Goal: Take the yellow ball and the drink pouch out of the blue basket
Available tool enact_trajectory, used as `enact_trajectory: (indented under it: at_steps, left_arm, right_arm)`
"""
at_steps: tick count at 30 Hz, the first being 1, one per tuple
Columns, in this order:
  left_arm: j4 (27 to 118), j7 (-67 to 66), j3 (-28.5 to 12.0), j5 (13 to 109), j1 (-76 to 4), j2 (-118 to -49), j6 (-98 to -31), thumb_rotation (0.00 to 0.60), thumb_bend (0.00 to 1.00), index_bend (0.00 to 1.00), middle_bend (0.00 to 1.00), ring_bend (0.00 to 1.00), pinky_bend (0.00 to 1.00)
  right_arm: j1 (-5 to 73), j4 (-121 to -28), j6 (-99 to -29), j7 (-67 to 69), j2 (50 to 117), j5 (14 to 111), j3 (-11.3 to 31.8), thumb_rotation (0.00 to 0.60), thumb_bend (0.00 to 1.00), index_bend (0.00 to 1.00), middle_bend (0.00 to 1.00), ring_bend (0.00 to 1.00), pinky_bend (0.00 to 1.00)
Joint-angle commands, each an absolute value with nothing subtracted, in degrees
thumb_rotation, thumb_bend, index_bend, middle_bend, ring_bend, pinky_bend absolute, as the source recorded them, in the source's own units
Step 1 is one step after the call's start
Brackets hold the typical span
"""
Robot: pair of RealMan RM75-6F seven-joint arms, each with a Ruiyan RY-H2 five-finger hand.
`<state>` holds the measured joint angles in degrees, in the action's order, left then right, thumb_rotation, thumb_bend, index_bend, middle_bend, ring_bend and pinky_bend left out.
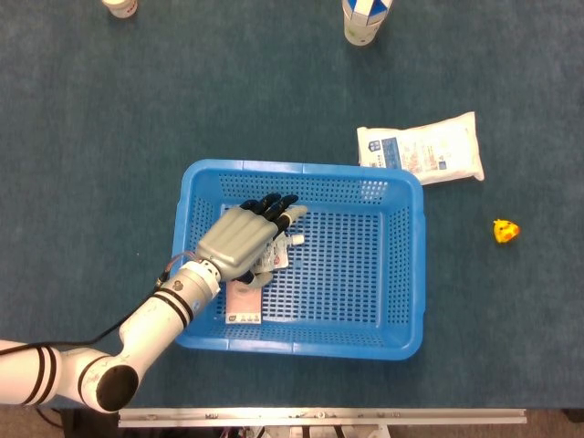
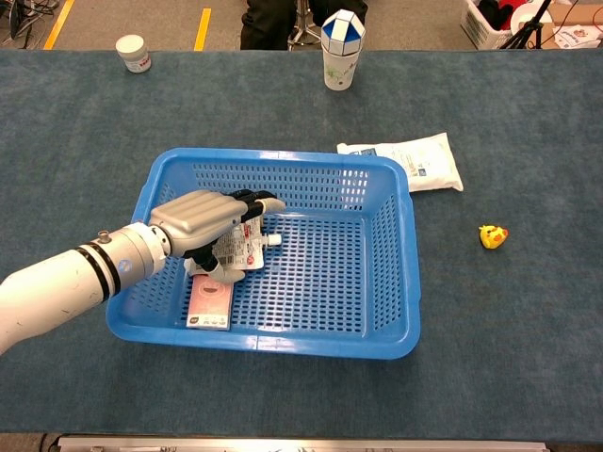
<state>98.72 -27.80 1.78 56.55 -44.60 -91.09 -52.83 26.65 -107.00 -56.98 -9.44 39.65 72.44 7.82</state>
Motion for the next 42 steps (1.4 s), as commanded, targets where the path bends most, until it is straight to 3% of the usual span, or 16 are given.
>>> enact_trajectory:
  at_steps: [1, 8, 13, 29, 42]
  left_arm:
    - [98.43, -27.8, 1.7, 56.67, -44.5, -91.31, -52.8, 0.6, 0.27, 0.02, 0.05, 0.01, 0.32]
    - [97.97, -27.21, 1.16, 57.34, -44.3, -91.23, -52.85, 0.6, 0.27, 0.24, 0.21, 0.17, 0.49]
    - [98.71, -27.18, 1.28, 58.2, -44.03, -90.35, -53.11, 0.6, 0.27, 0.31, 0.28, 0.23, 0.54]
    - [105.02, -23.23, -0.49, 62.1, -43.4, -85.29, -53.47, 0.6, 0.27, 0.33, 0.32, 0.26, 0.58]
    - [110.99, -18.11, -4.61, 64.66, -42.71, -78.92, -55.9, 0.6, 0.27, 0.33, 0.32, 0.26, 0.58]
  right_arm:
    - [26.7, -106.93, -56.88, -9.44, 39.69, 72.28, 7.89, 0.6, 0.22, 0.06, 0.27, 0.16, 0.37]
    - [26.82, -106.91, -56.73, -9.51, 39.87, 72.06, 8.01, 0.6, 0.22, 0.06, 0.27, 0.16, 0.37]
    - [26.85, -107.16, -56.9, -9.76, 39.99, 71.86, 8.14, 0.6, 0.22, 0.06, 0.27, 0.16, 0.37]
    - [27.02, -107.67, -57.23, -10.31, 40.48, 71.55, 8.45, 0.6, 0.22, 0.06, 0.28, 0.16, 0.37]
    - [27.39, -107.24, -56.78, -10.43, 41.03, 71.13, 8.56, 0.6, 0.22, 0.06, 0.28, 0.16, 0.37]
